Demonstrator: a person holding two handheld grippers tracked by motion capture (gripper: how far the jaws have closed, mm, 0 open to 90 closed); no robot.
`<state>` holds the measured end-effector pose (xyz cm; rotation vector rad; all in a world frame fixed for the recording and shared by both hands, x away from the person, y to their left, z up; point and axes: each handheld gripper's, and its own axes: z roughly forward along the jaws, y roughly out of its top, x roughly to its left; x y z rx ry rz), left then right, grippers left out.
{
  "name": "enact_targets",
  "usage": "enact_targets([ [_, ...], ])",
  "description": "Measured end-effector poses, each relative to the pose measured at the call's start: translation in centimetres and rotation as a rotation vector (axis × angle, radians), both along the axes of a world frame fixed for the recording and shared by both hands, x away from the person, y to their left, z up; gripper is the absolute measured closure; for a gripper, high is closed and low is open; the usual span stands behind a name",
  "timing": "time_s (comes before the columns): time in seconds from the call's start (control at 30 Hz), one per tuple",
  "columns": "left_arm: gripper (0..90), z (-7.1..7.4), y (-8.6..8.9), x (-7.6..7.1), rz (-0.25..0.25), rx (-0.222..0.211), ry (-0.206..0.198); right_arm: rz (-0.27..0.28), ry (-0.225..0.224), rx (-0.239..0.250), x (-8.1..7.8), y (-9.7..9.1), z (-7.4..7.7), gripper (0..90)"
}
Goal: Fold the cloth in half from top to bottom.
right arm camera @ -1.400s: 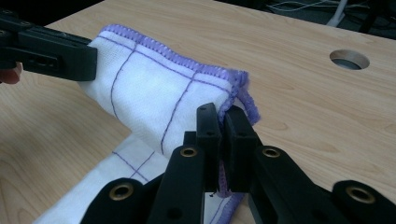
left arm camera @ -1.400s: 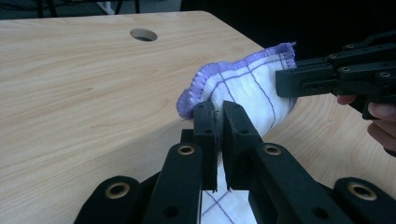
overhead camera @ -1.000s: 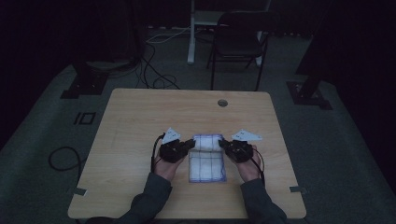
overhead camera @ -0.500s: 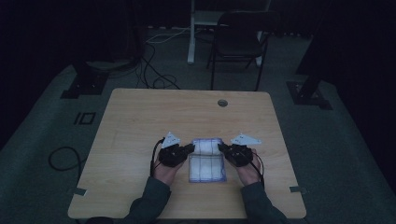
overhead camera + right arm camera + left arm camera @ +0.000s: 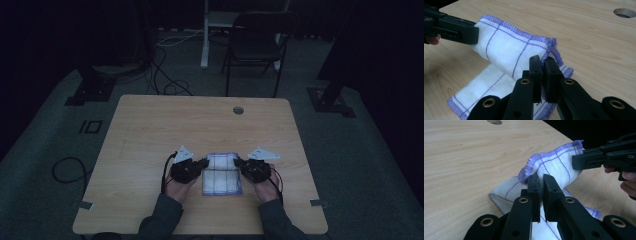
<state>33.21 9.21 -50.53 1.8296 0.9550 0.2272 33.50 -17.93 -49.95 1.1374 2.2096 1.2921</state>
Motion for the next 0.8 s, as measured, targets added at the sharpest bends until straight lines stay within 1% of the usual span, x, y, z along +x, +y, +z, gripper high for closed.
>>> enact_targets([
  [0.17, 85.6, -0.5, 0.0, -0.2, 0.001, 0.001, 0.011, 0.001, 0.013, 0.000, -0.2, 0.0, -0.4, 87.1],
  [0.3, 85.4, -0.9, 0.0, -0.3, -0.002, 0.012, 0.018, 0.003, 0.019, -0.001, -0.4, 0.0, -0.7, 87.1],
  [0.6, 85.0, -1.4, 0.0, -0.6, -0.001, 0.012, 0.032, 0.005, 0.034, 0.002, -0.8, 0.0, -1.4, 87.1],
  [0.8, 84.5, -1.9, 0.1, -0.7, 0.004, 0.011, 0.041, 0.005, 0.042, 0.003, -1.0, 0.1, -1.7, 87.1],
])
